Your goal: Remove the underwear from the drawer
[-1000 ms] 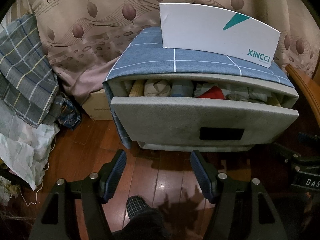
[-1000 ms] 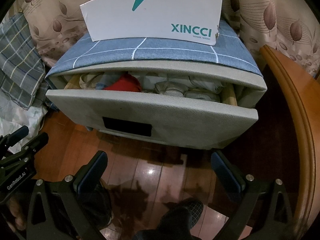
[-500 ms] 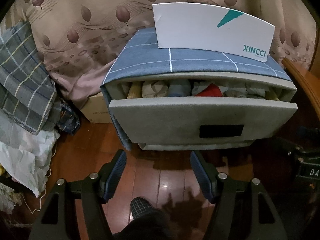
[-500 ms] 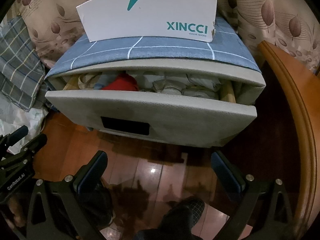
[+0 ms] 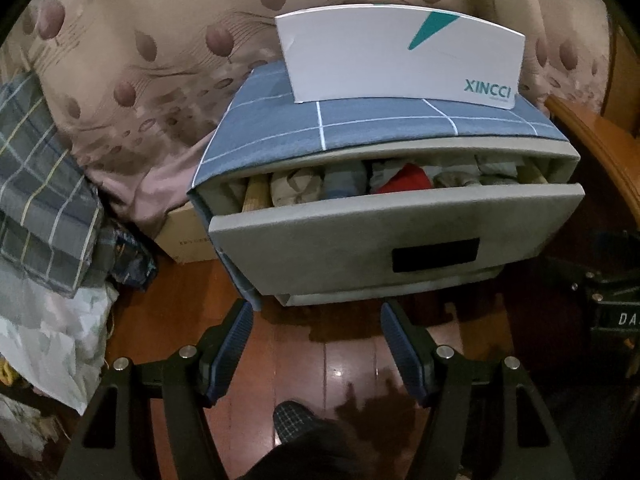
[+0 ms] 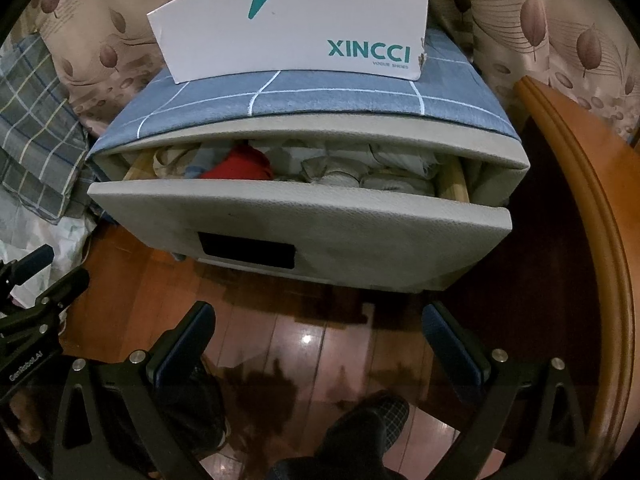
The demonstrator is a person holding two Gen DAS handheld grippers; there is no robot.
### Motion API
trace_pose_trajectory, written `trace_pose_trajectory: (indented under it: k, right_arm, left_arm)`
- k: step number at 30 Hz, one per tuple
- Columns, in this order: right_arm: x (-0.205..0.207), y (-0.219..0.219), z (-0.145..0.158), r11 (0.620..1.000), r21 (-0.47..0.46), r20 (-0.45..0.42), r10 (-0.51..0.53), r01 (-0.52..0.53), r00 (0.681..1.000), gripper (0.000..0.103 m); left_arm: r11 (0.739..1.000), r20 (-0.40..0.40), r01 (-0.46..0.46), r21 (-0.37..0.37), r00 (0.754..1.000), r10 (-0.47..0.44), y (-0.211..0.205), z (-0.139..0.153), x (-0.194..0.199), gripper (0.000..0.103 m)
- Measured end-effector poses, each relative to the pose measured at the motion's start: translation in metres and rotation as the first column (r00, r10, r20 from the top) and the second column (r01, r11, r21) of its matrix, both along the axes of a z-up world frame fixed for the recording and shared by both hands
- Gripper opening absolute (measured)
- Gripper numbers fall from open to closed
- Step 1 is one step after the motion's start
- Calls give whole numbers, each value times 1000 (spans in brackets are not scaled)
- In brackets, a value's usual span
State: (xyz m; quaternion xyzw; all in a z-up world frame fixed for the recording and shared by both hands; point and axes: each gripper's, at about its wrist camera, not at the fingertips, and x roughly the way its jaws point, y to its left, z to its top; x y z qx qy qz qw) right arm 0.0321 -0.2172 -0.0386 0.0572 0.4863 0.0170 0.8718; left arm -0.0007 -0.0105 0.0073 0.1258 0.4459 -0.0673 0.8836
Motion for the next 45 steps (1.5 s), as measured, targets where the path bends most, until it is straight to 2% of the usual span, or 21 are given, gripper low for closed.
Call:
trace_pose_trajectory:
  k: [9,16,19,21,24,31,37,45]
  right_arm:
    - [1,-4,-1,1000,-2,-4,-11,11,1000,102]
    - [-1,-19,-3,999,23,-14,-43,44,999,102]
    - [0,-24,-4,998,38,-18,-57,58,998,102]
    - [1,-25,-5,997,41,-22,-60,61,998,102]
    - [2,-24,-6,998,39,-28,-56,57,998,102]
    - [3,-26,-6,997,44,-32,-60,61,998,102]
    - [5,-31,-9,995,60,-45,-78,81,996,102]
    - [5,-34,-10,995,59,-55,-83,86,995,102]
  left_arm:
    - [994,20,76,77,997,-78,-2,2,8,68]
    - [977,35,153,150,987,-159,-1,1,13,68]
    - [953,74,185,238,975,-208,-4,-1,13,68]
    - [923,95,224,312,960,-265,-8,-5,12,68]
    - [885,92,265,383,942,-322,-12,-15,12,68]
    - [814,96,334,475,900,-425,-23,-31,16,68]
    - [787,82,389,479,873,-481,-35,-36,34,68]
    - [783,25,459,420,856,-516,-46,-44,62,68]
